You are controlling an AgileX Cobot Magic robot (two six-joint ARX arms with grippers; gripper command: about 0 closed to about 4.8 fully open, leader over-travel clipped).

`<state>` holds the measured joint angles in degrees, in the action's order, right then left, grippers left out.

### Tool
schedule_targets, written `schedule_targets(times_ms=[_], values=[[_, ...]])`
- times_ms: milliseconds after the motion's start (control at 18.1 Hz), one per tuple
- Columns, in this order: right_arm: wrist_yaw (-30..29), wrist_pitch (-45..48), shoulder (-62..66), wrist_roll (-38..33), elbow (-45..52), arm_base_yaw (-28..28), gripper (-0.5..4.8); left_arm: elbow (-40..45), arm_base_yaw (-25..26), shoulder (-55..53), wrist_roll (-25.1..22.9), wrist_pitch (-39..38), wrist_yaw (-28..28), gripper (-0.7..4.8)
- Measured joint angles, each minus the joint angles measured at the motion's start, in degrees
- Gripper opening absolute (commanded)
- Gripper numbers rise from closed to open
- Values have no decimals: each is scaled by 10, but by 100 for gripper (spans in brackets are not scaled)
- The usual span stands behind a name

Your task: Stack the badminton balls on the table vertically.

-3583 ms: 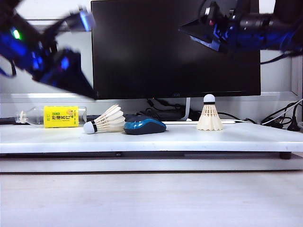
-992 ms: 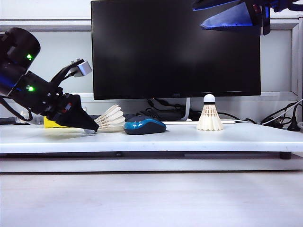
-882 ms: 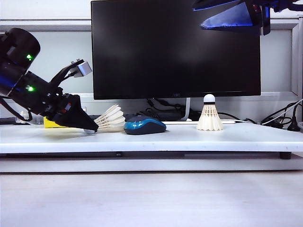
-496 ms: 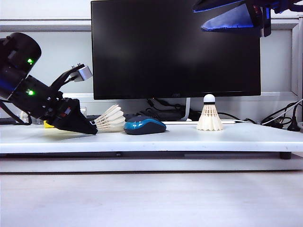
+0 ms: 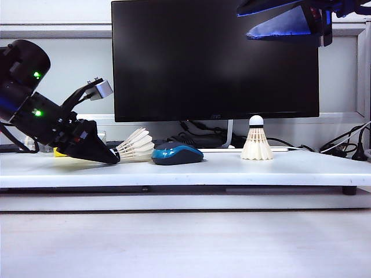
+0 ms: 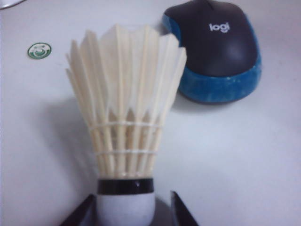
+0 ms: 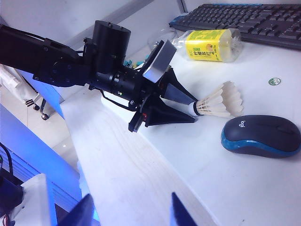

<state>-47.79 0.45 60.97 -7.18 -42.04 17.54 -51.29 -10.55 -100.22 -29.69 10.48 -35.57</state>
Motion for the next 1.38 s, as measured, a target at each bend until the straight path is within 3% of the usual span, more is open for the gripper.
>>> schedule_targets(times_ms=[165, 717, 1102, 1268, 1323, 1378], values=[[0, -15, 0, 0, 0, 0, 210, 0, 0, 0, 22, 3, 0, 141], [0, -22, 0, 0, 0, 0, 210, 0, -24, 0, 143, 4, 6, 142], [-15, -29, 0, 0, 0, 0, 210, -6, -40, 9, 272, -14, 121, 143], [-18, -30, 0, 0, 0, 0, 210, -10, -42, 12, 374, -7, 241, 146], [-18, -32, 0, 0, 0, 0, 210, -10, -42, 12, 408, -4, 280, 165], [-19, -36, 0, 0, 0, 0, 210, -10, -42, 12, 434, -4, 306, 226]])
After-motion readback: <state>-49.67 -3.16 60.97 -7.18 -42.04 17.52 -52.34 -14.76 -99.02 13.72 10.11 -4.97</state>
